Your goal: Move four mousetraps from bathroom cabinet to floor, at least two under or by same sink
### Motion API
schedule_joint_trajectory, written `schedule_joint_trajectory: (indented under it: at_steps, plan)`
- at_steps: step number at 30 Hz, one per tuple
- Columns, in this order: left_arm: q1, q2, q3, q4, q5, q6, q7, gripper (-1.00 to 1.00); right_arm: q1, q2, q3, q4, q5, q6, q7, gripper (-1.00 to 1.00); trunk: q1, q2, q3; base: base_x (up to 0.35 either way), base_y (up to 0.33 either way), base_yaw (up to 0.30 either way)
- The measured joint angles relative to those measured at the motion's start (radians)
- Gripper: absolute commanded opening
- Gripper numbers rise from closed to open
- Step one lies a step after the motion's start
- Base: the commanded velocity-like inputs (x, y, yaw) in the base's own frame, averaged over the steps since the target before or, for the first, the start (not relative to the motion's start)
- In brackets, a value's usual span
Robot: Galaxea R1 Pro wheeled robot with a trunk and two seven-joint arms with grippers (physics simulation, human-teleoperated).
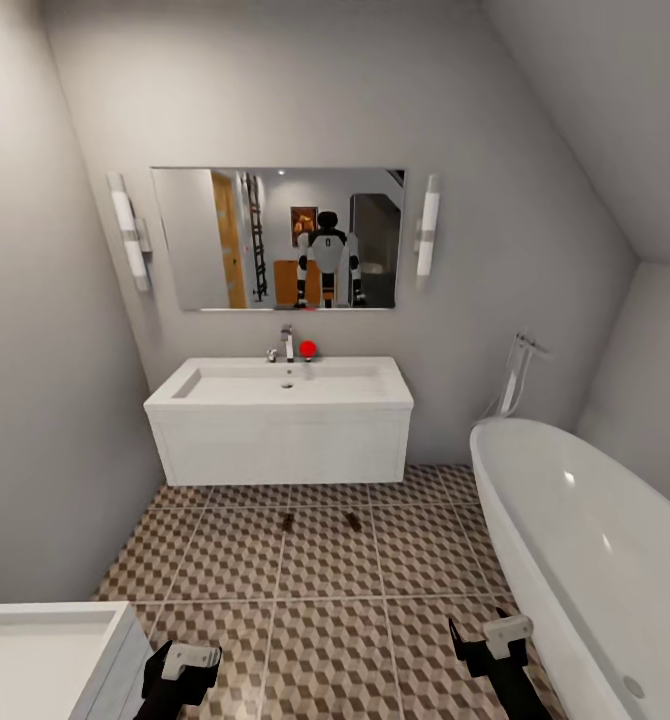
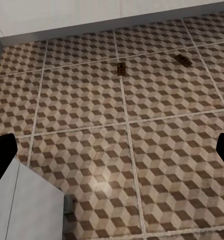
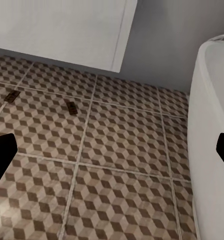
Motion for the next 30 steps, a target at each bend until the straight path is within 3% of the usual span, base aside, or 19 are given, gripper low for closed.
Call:
schedule_joint_trajectory:
  at_steps: [10, 30]
  plan:
    - [0.000, 0.000, 0.000, 0.000, 0.000, 0.000, 0.000, 1.00, 0.000, 0.000, 0.000, 0.000, -0.001, 0.000, -0.002, 1.00, 0.001, 0.000, 0.001, -0.073, 0.000, 0.000]
    - [0.000, 0.000, 0.000, 0.000, 0.000, 0.000, 0.000, 1.00, 0.000, 0.000, 0.000, 0.000, 0.000, 0.000, -0.002, 1.00, 0.001, 0.000, 0.001, -0.323, 0.000, 0.000]
